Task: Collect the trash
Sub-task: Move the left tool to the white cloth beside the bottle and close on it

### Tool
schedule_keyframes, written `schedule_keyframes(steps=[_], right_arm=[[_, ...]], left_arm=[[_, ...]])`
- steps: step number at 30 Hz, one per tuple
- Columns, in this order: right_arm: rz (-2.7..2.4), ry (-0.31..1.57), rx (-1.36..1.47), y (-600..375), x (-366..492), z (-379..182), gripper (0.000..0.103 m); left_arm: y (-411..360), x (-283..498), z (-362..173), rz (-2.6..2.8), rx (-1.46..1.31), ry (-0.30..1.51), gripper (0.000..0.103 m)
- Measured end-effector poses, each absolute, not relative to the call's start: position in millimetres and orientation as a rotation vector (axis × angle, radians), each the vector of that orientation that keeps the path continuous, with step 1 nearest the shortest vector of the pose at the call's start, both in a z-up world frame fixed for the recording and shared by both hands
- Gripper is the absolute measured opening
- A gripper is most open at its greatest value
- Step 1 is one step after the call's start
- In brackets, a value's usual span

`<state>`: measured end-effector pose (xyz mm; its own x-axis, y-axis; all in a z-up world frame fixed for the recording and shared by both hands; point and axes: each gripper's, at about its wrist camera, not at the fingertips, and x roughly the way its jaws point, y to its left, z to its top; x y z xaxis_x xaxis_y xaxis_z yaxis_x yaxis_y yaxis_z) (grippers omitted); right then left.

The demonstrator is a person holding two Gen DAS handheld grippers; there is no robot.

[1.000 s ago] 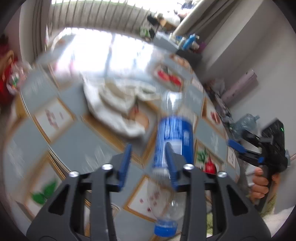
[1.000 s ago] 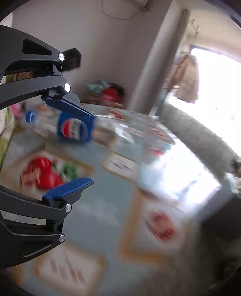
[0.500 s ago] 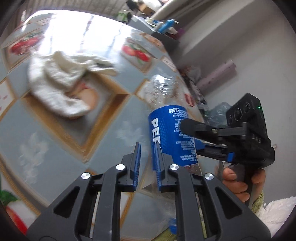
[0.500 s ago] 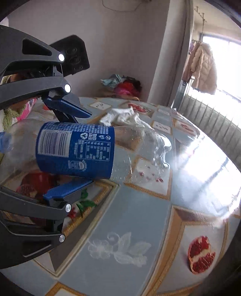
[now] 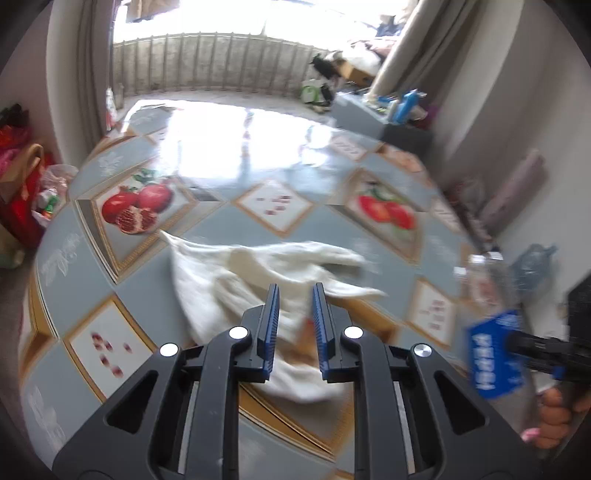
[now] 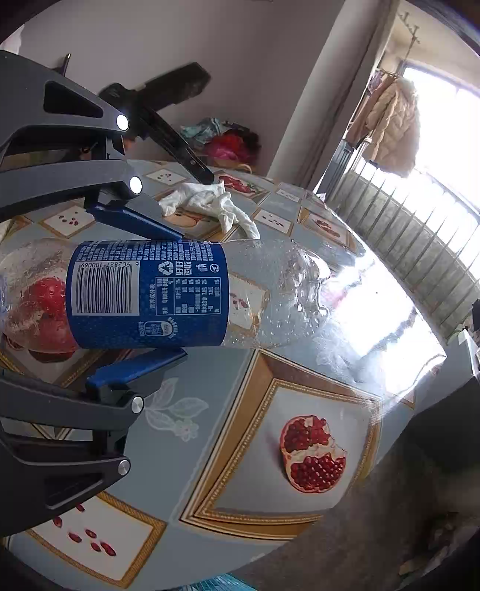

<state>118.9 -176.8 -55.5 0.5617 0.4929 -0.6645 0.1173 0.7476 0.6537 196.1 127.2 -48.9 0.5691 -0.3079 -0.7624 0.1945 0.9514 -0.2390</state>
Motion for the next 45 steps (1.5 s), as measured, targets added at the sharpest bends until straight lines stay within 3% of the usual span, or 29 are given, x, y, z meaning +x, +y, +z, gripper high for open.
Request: schedule_keyframes(steps=[5, 23, 32, 35, 37, 45], right_arm=[[0.224, 0.971, 0.674, -179.5, 114.4, -53.8, 0.058], [0.207, 0.99, 0.619, -192.3, 75.3, -52.8, 0.058], [0.206, 0.986, 0.578, -186.2, 76.3, -49.0, 0.058], [0.213, 0.985, 0.571, -183.7, 77.6, -48.0, 0.058], [0.22, 0.984, 0.569, -182.0, 78.5, -48.3, 0.058], [0.216, 0.985, 0.559, -179.3, 79.2, -47.7, 0.058]], left_arm=[[130.1, 207.3, -73.1, -0.317, -0.188, 1.015, 0.015], [55.5, 106.3, -88.6, -0.817, -0.278, 1.24, 0.012], [83.6, 92.4, -61.1, -0.748, -0.263, 1.162, 0.013], [107.2, 94.9, -53.4, -0.635, -0.234, 1.142, 0.02], [117.0, 96.6, -55.7, -0.564, -0.216, 1.151, 0.025], [107.8, 113.1, -71.7, -0.526, -0.257, 1.168, 0.025]])
